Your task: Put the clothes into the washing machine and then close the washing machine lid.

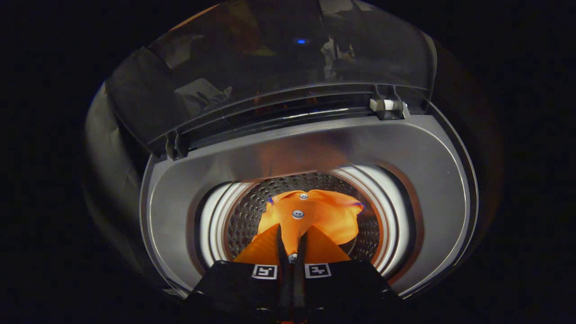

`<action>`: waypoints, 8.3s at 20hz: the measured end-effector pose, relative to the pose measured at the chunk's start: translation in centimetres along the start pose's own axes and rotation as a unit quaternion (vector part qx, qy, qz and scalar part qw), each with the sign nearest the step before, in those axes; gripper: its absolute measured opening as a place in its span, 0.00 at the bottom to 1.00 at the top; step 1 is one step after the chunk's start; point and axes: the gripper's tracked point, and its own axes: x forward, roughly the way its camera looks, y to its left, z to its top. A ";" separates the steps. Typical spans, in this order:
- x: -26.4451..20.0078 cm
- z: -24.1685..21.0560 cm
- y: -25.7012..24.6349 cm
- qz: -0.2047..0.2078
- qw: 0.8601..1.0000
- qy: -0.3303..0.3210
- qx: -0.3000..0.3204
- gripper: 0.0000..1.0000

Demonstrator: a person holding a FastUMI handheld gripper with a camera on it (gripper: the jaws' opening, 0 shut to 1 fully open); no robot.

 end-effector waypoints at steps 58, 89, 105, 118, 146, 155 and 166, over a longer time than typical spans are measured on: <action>-34.2 30.4 6.4 0.086 0.903 -0.400 -0.132 0.98; -13.2 34.3 1.1 -0.001 0.956 -0.281 -0.089 0.98; -16.7 29.1 0.7 0.004 0.937 -0.334 -0.101 0.98; -18.1 22.6 -0.4 0.004 0.930 -0.353 -0.105 0.97; -26.5 19.8 -0.9 0.040 0.918 -0.392 -0.036 0.99; -40.5 23.6 -0.6 0.033 0.885 -0.462 -0.045 0.98; -54.5 23.4 -6.1 0.016 0.856 -0.510 -0.087 0.98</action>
